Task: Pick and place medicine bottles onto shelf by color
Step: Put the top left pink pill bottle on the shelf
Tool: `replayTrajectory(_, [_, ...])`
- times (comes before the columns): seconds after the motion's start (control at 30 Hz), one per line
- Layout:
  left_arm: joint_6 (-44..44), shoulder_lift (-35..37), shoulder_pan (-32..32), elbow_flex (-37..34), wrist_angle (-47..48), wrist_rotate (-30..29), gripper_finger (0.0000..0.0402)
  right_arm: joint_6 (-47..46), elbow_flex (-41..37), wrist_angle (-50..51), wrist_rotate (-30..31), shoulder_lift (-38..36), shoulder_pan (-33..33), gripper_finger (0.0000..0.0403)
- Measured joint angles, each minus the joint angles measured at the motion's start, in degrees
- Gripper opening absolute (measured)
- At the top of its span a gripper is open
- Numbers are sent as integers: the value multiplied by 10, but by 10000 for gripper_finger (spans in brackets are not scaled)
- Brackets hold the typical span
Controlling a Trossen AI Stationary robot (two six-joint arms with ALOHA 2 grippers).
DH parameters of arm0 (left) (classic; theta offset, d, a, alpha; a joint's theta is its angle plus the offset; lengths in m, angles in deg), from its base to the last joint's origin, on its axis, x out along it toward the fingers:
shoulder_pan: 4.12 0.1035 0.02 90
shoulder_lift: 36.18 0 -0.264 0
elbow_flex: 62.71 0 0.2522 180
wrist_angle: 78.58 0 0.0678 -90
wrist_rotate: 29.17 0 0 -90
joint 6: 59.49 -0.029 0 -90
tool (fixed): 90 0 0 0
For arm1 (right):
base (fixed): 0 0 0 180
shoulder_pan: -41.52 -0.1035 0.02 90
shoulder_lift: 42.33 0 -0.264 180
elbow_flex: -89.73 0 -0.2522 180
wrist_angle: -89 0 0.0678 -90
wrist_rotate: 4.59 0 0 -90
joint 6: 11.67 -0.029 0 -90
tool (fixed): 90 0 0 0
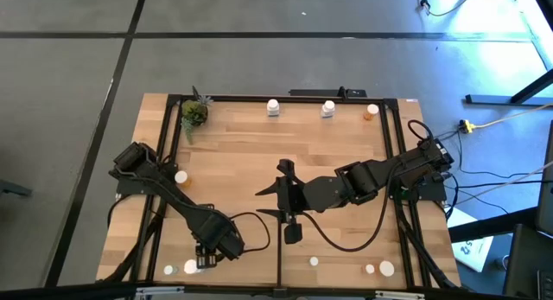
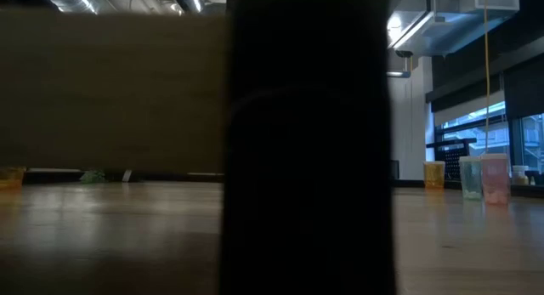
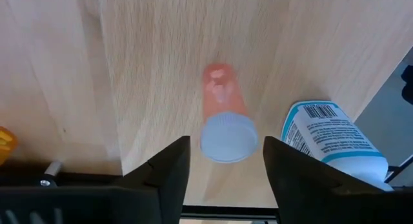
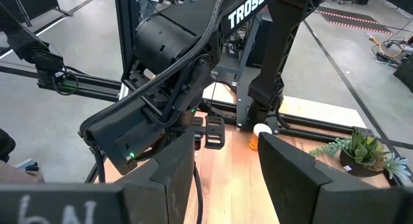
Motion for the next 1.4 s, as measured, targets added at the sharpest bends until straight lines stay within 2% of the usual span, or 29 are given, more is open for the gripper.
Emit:
replayTrajectory(0.2, [-24, 0, -2, 4, -1, 44, 201, 0, 0, 0, 0, 0, 0, 173])
replayTrajectory(0.5, [-24, 0, -7, 49, 84, -33, 201, 0, 0, -1, 0, 0, 0, 173])
replayTrajectory(0.67, [-4, 0, -13, 62, 137, -44, 201, 0, 0, -1, 0, 0, 0, 173])
replayTrajectory(0.83, [3, 0, -31, 50, 136, -96, 199, 0, 0, -2, 0, 0, 0, 173])
replayTrajectory(1.4, [47, 0, -52, -7, 89, -132, 200, 1, 0, -2, 0, 0, 0, 173])
